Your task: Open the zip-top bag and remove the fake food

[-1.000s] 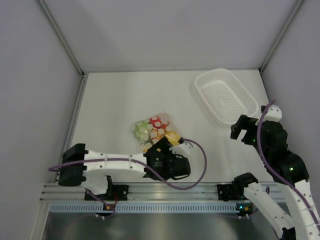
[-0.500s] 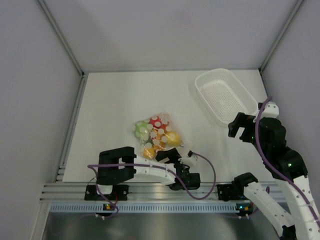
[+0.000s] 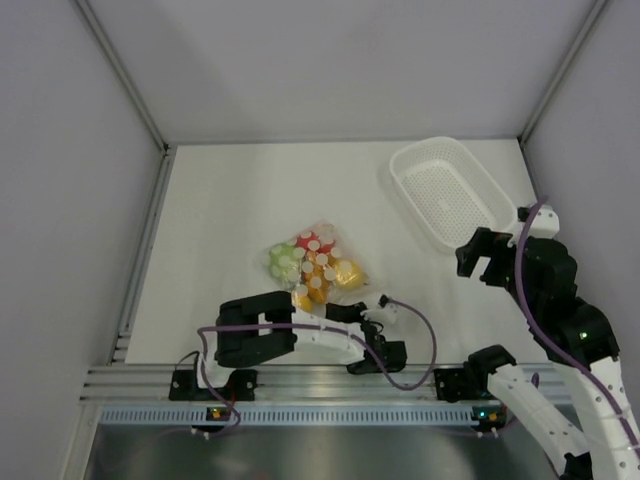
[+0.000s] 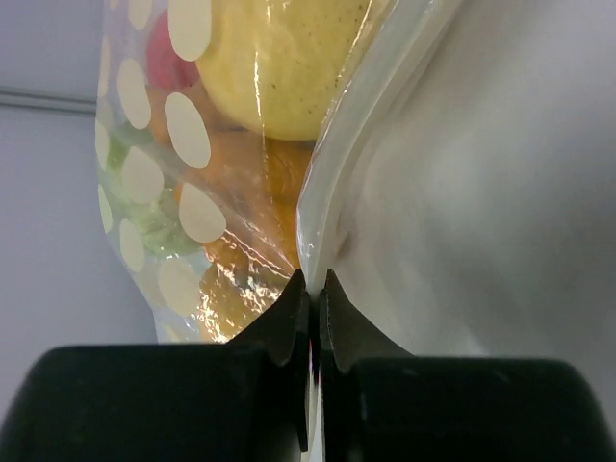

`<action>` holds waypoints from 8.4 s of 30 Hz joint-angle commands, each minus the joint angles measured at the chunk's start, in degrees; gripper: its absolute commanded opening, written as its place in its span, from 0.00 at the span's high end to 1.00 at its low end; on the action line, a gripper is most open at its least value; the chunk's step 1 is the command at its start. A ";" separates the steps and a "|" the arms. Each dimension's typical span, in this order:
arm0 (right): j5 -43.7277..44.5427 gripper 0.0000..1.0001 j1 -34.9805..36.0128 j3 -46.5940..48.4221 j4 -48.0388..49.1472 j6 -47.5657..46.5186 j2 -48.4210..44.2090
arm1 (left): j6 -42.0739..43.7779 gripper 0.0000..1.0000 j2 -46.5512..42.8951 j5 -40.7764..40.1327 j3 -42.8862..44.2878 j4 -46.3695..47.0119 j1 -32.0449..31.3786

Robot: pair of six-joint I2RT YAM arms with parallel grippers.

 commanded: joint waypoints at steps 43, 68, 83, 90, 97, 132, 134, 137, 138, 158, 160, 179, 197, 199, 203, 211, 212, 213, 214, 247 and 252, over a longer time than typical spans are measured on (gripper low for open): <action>-27.55 0.18 23.02 -15.95 58.51 -14.34 17.56 | -78.13 1.00 -36.99 25.94 10.17 0.35 33.42; -25.95 1.00 26.02 -22.73 87.65 -19.26 32.24 | -80.51 1.00 -40.94 25.68 6.12 1.14 33.42; -30.52 1.00 25.84 -23.00 80.80 -23.66 29.25 | -33.27 0.02 -40.05 27.68 10.11 19.28 35.35; -32.98 1.00 24.53 -23.26 77.11 -24.89 25.92 | -2.07 0.01 -43.23 73.01 1.71 52.46 50.44; -33.86 1.00 22.68 -22.39 71.84 -27.08 22.22 | 18.69 0.01 -43.58 101.14 3.05 52.99 53.02; -44.59 1.00 18.55 -12.10 55.13 -25.94 23.44 | 46.84 0.53 -34.09 133.17 5.42 41.22 49.06; -44.59 1.00 18.64 -12.10 55.13 -25.85 23.62 | 46.76 0.57 -33.91 132.82 5.51 41.31 48.98; -44.32 1.00 18.55 -12.19 55.31 -25.68 23.54 | 46.93 0.69 -34.00 131.94 5.16 41.31 48.98; -44.15 1.00 18.55 -12.19 55.39 -25.68 23.54 | 46.93 0.73 -34.09 131.76 5.07 41.31 48.98; -28.25 1.00 18.37 -21.15 61.38 -17.59 10.10 | 57.48 1.00 -32.77 124.04 7.18 27.95 51.26; -21.26 1.00 18.37 -20.89 57.87 -16.20 7.64 | 56.78 1.00 -32.95 123.15 6.74 27.60 53.18; 3.77 1.00 17.67 -21.50 45.11 -10.91 -3.97 | 49.48 1.00 -34.26 118.50 6.82 22.94 66.91; -27.54 1.00 17.76 -25.81 51.88 -17.95 -6.61 | 50.88 0.25 -26.01 112.77 22.82 22.59 48.54; -26.05 1.00 17.76 -25.55 51.88 -17.94 -6.61 | 51.06 0.29 -25.74 114.35 22.82 22.67 48.45; -25.51 1.00 17.76 -25.02 49.68 -17.86 -6.17 | 52.29 0.29 -26.00 117.53 20.63 22.67 48.45; -24.46 1.00 17.76 -24.93 50.12 -17.51 -5.91 | 53.96 0.30 -26.18 116.91 16.67 22.67 48.54; -24.37 1.00 17.67 -24.84 50.21 -17.33 -5.39 | 53.61 0.29 -26.35 116.73 16.50 22.67 48.54; -24.20 1.00 17.67 -24.84 50.30 -17.16 -5.03 | 53.70 0.29 -26.36 116.82 16.06 22.67 48.54; -24.02 1.00 17.76 -24.76 50.12 -17.24 -4.68 | 53.70 0.29 -26.44 116.56 15.97 22.59 48.54; -26.39 1.00 17.67 -25.02 51.18 -15.75 -4.33 | 53.52 0.28 -29.87 109.17 13.50 25.31 48.63; -27.71 1.00 17.67 -24.84 51.18 -15.75 -3.97 | 53.52 0.29 -29.61 109.17 13.77 25.22 48.54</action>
